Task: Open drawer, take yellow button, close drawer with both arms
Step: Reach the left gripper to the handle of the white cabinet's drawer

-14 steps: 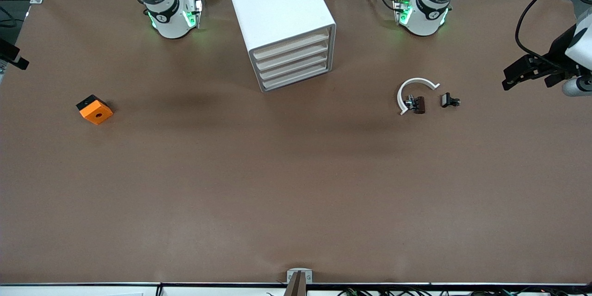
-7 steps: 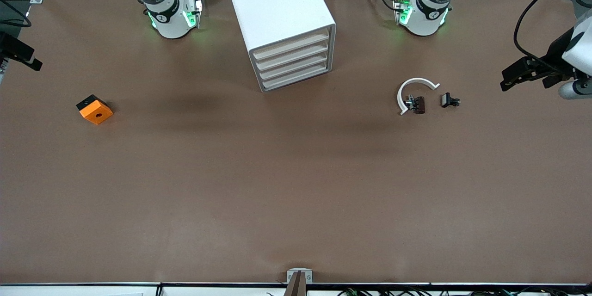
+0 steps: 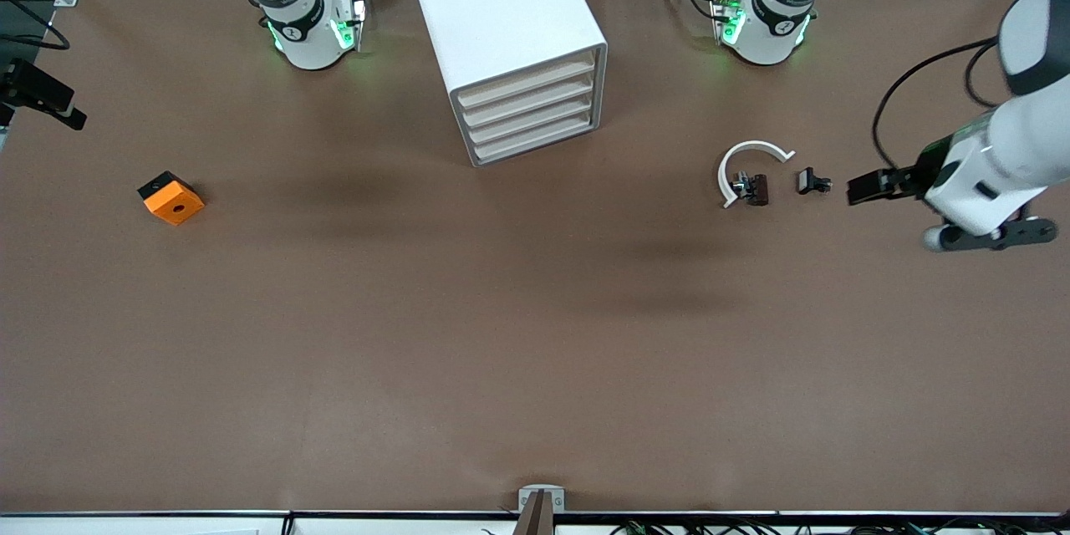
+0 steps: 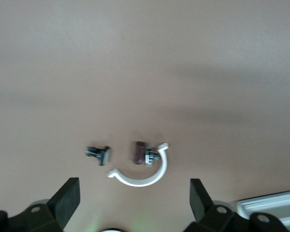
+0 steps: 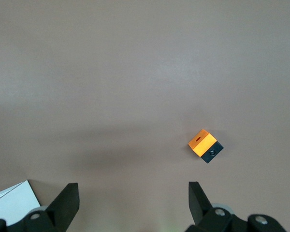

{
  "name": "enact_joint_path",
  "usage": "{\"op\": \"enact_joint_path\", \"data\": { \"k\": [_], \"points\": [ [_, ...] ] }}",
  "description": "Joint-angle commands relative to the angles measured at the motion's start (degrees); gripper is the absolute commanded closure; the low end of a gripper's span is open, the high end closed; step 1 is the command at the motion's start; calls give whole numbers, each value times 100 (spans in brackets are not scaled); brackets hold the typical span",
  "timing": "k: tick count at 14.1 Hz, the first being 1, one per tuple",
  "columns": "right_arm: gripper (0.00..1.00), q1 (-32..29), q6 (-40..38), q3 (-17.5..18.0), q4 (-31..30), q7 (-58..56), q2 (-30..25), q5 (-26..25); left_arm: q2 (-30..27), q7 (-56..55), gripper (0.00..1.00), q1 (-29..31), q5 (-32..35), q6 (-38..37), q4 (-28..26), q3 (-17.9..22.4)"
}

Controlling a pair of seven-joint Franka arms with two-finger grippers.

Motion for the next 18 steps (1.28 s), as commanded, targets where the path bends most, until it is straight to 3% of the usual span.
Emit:
{"op": "enact_joint_path", "data": {
  "k": [1, 4, 13, 18],
  "points": [
    [0, 16, 47, 6, -69, 3, -82, -80, 400, -1167, 0, -368, -132, 13, 151, -31],
    [0, 8, 56, 6, -77, 3, -82, -80, 822, -2513, 0, -624, -237, 22, 160, -40],
    [0, -19, 56, -12, -86, -14, -82, -71, 1745, -7189, 0, -1273, -1897, -224, 151, -48],
    [0, -19, 47, -20, -86, -32, -82, -71, 2264, -9413, 0, -2055, -2592, -899, 151, -48]
  ]
}}
